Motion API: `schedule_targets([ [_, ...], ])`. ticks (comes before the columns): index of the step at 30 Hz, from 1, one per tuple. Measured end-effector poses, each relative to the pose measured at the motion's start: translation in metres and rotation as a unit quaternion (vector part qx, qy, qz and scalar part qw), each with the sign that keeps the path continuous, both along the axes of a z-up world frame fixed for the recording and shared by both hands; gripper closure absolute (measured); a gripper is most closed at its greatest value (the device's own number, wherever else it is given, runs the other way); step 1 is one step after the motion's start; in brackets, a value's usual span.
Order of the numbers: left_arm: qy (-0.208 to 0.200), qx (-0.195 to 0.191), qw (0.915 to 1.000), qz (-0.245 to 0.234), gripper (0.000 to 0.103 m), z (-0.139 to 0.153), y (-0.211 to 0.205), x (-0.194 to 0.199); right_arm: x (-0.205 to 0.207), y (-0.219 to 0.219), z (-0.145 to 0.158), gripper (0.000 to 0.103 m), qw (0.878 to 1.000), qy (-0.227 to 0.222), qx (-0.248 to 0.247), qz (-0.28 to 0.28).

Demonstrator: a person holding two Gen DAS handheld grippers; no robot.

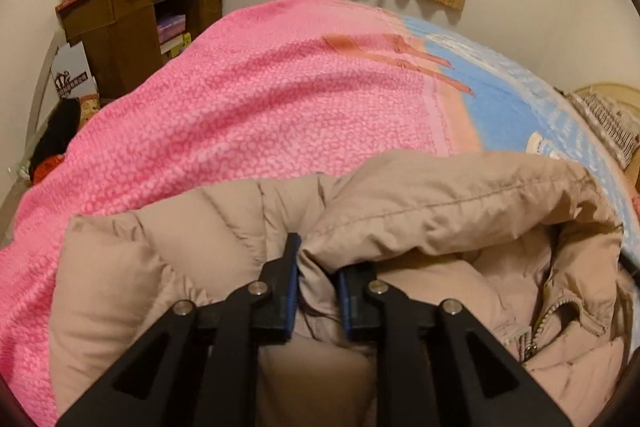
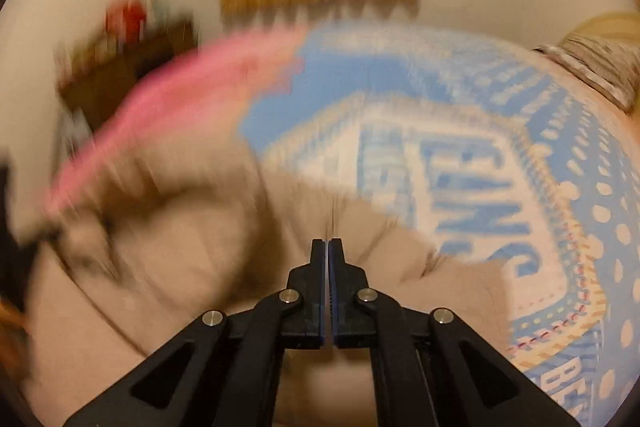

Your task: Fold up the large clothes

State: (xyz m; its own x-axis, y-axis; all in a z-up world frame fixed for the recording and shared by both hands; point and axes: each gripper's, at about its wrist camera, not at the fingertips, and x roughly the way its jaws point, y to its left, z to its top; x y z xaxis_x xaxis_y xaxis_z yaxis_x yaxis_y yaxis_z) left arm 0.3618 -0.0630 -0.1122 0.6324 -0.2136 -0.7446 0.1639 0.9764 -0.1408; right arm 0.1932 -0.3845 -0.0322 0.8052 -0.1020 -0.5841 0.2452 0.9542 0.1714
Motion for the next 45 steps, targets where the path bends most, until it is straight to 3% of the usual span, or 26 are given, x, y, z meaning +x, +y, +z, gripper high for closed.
schedule_targets([
  [2,-0.003,-0.014,0.9999,0.0,0.082,0.0,0.006,-0.002,0.003,0.0,0.028,0.101,0.998,-0.045,0.033,0.009],
  [6,-0.011,-0.026,0.9996,0.003,0.083,-0.001,0.01,-0.004,0.068,0.02,0.046,0.101,0.997,0.022,0.062,0.042],
  [10,-0.011,-0.023,0.9997,0.003,0.083,-0.002,0.009,-0.004,0.099,0.026,0.006,0.101,0.978,0.085,0.188,0.038],
  [11,-0.01,-0.025,0.9996,0.003,0.083,-0.002,0.01,-0.004,0.1,0.03,-0.005,0.101,0.974,0.102,0.197,0.046],
  [14,-0.008,-0.036,0.9993,0.002,0.082,-0.002,0.014,-0.003,0.091,0.057,-0.053,0.101,0.974,0.174,0.123,0.072],
  [16,-0.007,-0.047,0.9989,0.002,0.082,-0.002,0.017,-0.004,0.073,0.057,-0.066,0.103,0.983,0.125,0.1,0.094],
  [19,-0.007,-0.064,0.9979,0.005,0.081,-0.001,0.021,-0.006,0.074,0.05,-0.071,0.103,0.982,0.11,0.123,0.087],
  [22,-0.02,-0.066,0.9975,0.013,0.076,0.008,0.024,-0.013,0.074,0.062,-0.069,0.103,0.986,0.108,0.087,0.089],
  [25,-0.057,-0.017,0.998,0.023,0.065,0.022,0.015,-0.025,0.07,0.057,-0.069,0.103,0.986,0.094,0.099,0.091],
  [27,-0.057,0.028,0.9977,0.023,0.065,0.019,0.004,-0.022,0.066,0.05,-0.072,0.103,0.985,0.084,0.121,0.092],
  [29,-0.033,0.048,0.998,0.025,0.065,0.006,-0.002,-0.012,0.056,0.044,-0.063,0.101,0.985,0.069,0.129,0.091],
  [33,-0.03,0.048,0.998,0.027,0.065,0.003,-0.002,-0.007,0.027,0.044,-0.007,0.101,0.981,-0.062,0.149,0.106],
  [35,-0.031,0.041,0.9983,0.027,0.065,0.002,0.0,-0.007,0.036,0.04,0.011,0.101,0.979,-0.077,0.161,0.096],
  [37,-0.034,0.032,0.9985,0.028,0.065,0.002,0.003,-0.007,0.065,0.037,0.009,0.101,0.987,-0.019,0.151,0.059],
  [38,-0.034,0.029,0.9986,0.028,0.065,0.002,0.005,-0.008,0.083,0.037,-0.006,0.101,0.986,0.034,0.153,0.058],
  [41,-0.036,0.017,0.9988,0.028,0.064,0.003,0.006,-0.009,0.1,0.047,-0.058,0.101,0.979,0.131,0.142,0.07],
  [42,-0.039,0.01,0.9988,0.027,0.064,0.004,0.008,-0.009,0.096,0.054,-0.07,0.101,0.979,0.125,0.131,0.093],
  [45,-0.043,-0.012,0.9987,0.024,0.063,0.005,0.012,-0.013,0.087,0.058,-0.071,0.101,0.985,0.102,0.105,0.085],
])
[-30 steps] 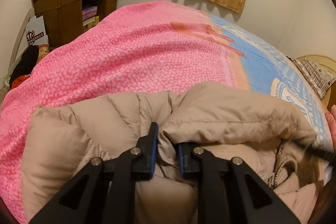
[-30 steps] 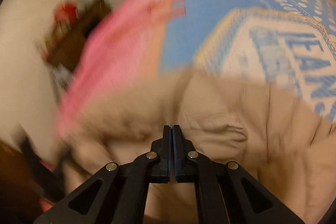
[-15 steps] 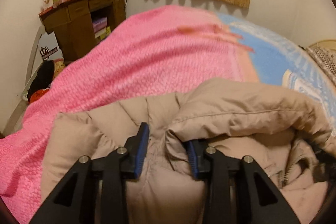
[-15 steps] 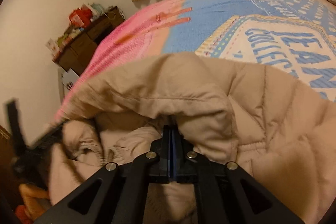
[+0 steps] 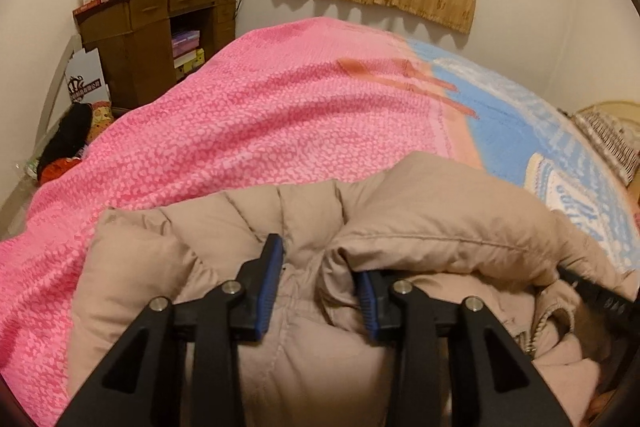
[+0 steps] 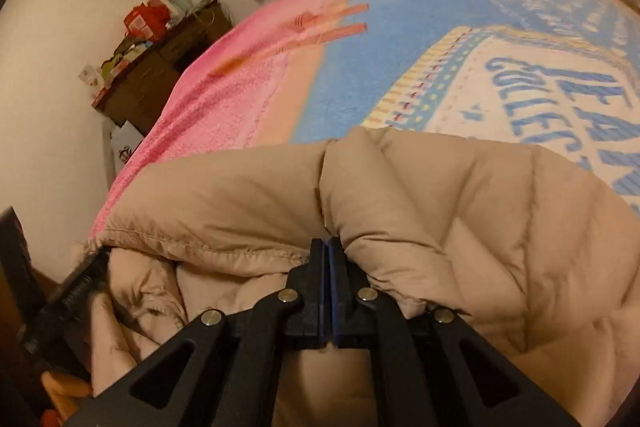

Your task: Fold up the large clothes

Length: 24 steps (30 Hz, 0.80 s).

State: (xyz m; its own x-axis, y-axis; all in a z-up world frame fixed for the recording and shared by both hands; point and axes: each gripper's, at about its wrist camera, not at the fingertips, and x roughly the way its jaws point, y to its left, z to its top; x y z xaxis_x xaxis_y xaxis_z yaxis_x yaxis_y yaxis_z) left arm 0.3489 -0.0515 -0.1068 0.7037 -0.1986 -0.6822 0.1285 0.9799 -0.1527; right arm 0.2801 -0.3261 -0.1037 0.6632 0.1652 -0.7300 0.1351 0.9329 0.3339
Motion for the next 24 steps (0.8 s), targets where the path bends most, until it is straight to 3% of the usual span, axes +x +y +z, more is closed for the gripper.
schedule_targets([
  [4,-0.041,-0.052,0.9977,0.014,0.055,0.019,0.014,-0.023,0.003,0.01,0.001,0.101,1.0,0.0,-0.029,0.005],
  [10,-0.116,-0.016,0.9931,0.004,0.048,0.077,-0.029,-0.053,0.001,0.002,-0.004,0.101,1.0,-0.01,-0.013,0.005],
  [13,-0.106,-0.001,0.994,0.029,0.028,0.1,-0.044,-0.052,-0.001,0.0,-0.004,0.101,1.0,-0.012,-0.006,0.005],
  [17,-0.108,-0.03,0.9911,0.072,0.026,0.122,-0.035,-0.062,-0.001,-0.001,-0.004,0.101,1.0,-0.016,0.002,0.006],
  [19,-0.126,-0.035,0.9905,0.043,0.024,0.127,-0.049,-0.066,-0.002,-0.001,-0.003,0.101,1.0,-0.017,0.002,0.006],
  [21,-0.099,-0.019,0.9949,-0.008,0.023,0.117,-0.077,-0.049,-0.003,-0.002,-0.003,0.101,1.0,-0.02,0.003,0.005],
  [24,-0.046,0.009,0.9988,-0.009,0.024,0.082,-0.105,-0.016,-0.004,-0.003,-0.004,0.101,1.0,-0.023,0.011,0.005],
])
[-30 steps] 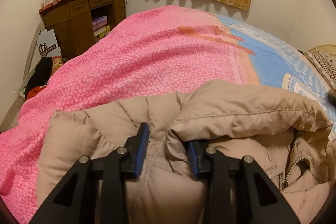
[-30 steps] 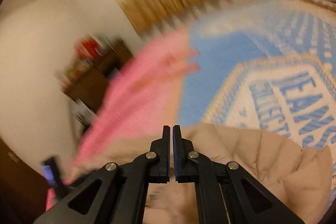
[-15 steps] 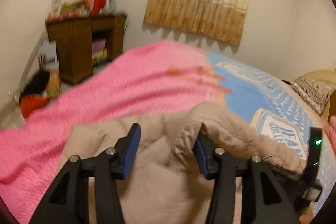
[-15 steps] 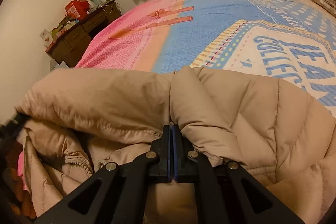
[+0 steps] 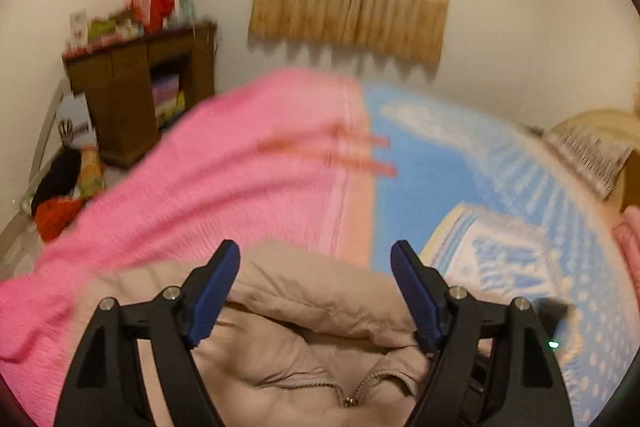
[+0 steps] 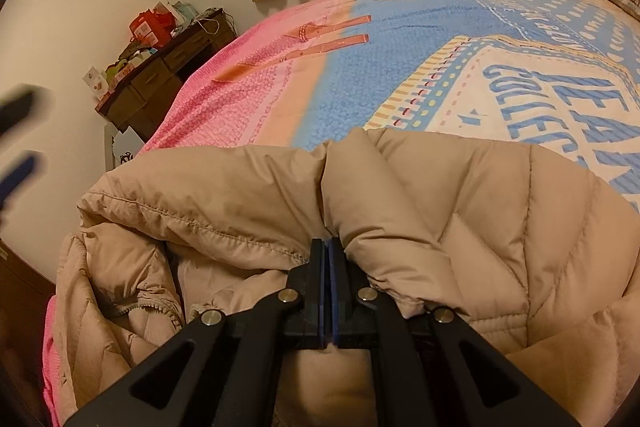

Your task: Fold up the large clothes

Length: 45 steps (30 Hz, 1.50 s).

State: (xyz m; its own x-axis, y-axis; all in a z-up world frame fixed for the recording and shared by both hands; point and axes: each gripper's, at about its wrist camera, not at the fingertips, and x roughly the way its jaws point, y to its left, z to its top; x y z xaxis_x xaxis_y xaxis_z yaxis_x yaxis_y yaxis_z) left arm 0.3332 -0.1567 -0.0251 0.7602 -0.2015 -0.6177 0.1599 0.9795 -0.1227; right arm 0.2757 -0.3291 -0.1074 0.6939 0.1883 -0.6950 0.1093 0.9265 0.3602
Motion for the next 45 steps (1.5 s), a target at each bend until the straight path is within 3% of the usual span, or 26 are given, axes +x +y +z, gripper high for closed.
schedule_targets([
  [3,0.046,0.046,0.9962,0.057,0.031,-0.05,0.005,0.033,-0.001,-0.002,-0.001,0.101,1.0,-0.002,0.012,0.001],
  [6,0.067,0.008,0.9964,0.051,0.028,-0.078,0.025,0.035,0.0,-0.005,-0.002,0.101,1.0,-0.005,0.024,0.004],
  [9,0.054,0.032,0.9965,0.055,0.027,-0.086,0.022,0.033,-0.001,-0.007,-0.003,0.101,0.999,-0.006,0.033,0.005],
  [13,0.071,0.07,0.9932,0.059,0.025,-0.092,0.008,0.048,-0.002,-0.009,-0.002,0.101,0.999,-0.01,0.043,0.002],
  [16,0.074,0.1,0.9906,0.057,0.024,-0.092,0.0,0.046,-0.004,-0.004,0.002,0.101,1.0,-0.008,0.021,-0.008],
  [20,0.084,0.085,0.9926,0.017,0.024,-0.074,0.009,0.028,-0.012,0.004,0.013,0.101,1.0,0.022,-0.016,-0.014],
  [22,0.056,0.062,0.9963,-0.019,0.024,-0.047,0.022,0.0,-0.039,0.005,0.032,0.101,0.999,0.011,-0.026,-0.014],
  [24,0.005,0.063,0.9967,-0.05,0.023,-0.016,0.04,-0.04,-0.084,0.001,0.058,0.101,0.999,-0.038,-0.014,-0.002],
  [26,-0.039,0.08,0.993,-0.078,0.006,0.007,0.065,-0.086,-0.128,-0.003,0.076,0.1,0.998,-0.055,-0.03,0.007],
  [29,-0.081,0.089,0.9875,-0.102,0.001,0.026,0.115,-0.16,-0.209,-0.01,0.094,0.094,0.996,-0.068,-0.061,0.015],
  [30,-0.086,0.093,0.9864,-0.105,0.0,0.028,0.13,-0.178,-0.238,-0.016,0.096,0.079,0.995,-0.069,-0.067,0.012],
  [31,-0.093,0.095,0.986,-0.101,0.0,0.029,0.152,-0.202,-0.264,-0.021,0.097,0.048,0.995,-0.071,-0.068,0.006],
  [33,-0.089,0.086,0.9887,-0.084,0.0,0.024,0.188,-0.236,-0.328,-0.036,0.098,0.019,0.994,-0.095,-0.059,-0.02],
  [36,-0.048,0.056,0.9965,-0.038,0.0,0.003,0.242,-0.272,-0.406,-0.049,0.094,0.018,0.993,-0.102,-0.041,-0.04],
  [39,-0.01,0.023,0.9996,0.009,0.0,-0.023,0.286,-0.307,-0.453,-0.052,0.077,0.018,0.995,-0.084,-0.023,-0.041],
  [42,0.011,0.006,0.9997,0.022,0.0,-0.042,0.298,-0.327,-0.484,-0.042,0.049,0.018,0.998,-0.042,-0.032,-0.039],
  [45,0.027,0.018,0.9993,0.019,0.0,-0.058,0.292,-0.337,-0.493,-0.035,0.031,0.018,0.998,-0.015,-0.045,-0.041],
])
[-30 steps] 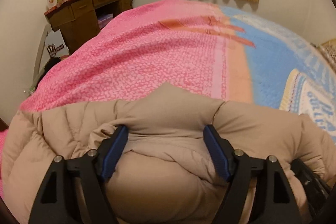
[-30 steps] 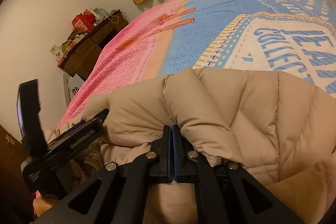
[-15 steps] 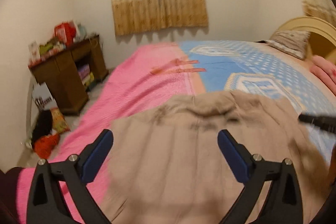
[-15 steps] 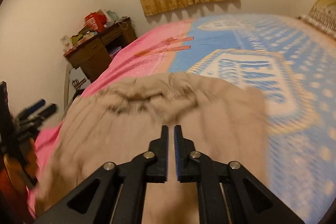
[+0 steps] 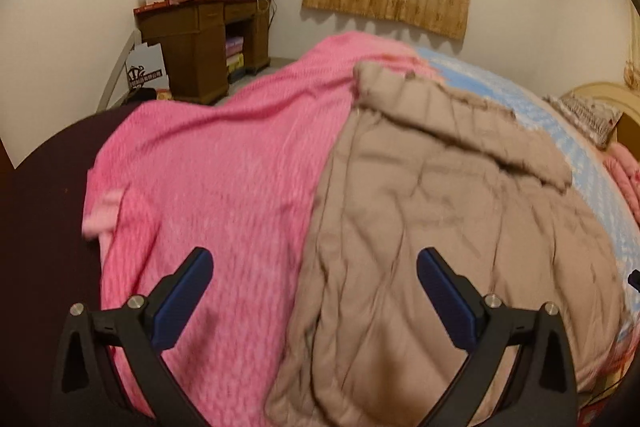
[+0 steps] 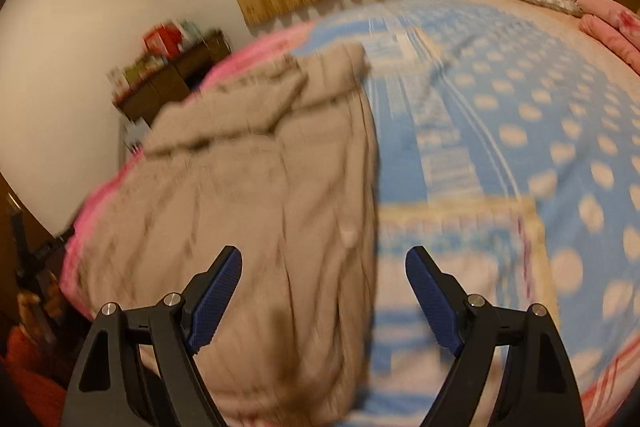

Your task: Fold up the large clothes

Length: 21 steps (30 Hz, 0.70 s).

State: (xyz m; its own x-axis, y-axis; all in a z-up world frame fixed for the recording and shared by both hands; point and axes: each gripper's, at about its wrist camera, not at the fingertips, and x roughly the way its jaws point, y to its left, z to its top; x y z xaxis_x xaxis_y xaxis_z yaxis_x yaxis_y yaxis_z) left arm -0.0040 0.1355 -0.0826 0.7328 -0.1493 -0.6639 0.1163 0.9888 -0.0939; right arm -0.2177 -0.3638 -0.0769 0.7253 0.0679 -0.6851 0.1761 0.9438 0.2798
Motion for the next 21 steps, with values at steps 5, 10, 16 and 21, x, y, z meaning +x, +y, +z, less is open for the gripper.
schedule_targets([
  [5,0.012,0.01,0.9999,-0.008,0.0,-0.018,-0.009,-0.013,-0.002,0.012,-0.019,0.018,0.999,0.026,-0.024,-0.018],
  [10,0.025,0.033,0.9991,-0.01,0.0,-0.032,-0.013,-0.02,0.004,0.023,-0.024,0.018,0.998,0.043,-0.05,-0.023],
  [16,0.018,0.081,0.9965,-0.011,0.0,-0.044,-0.022,-0.027,0.009,0.031,-0.029,0.018,0.996,0.05,-0.066,-0.021],
  [21,0.013,0.082,0.9963,-0.021,0.001,-0.045,-0.026,-0.036,-0.002,0.046,-0.031,0.029,0.997,0.061,-0.05,0.021],
])
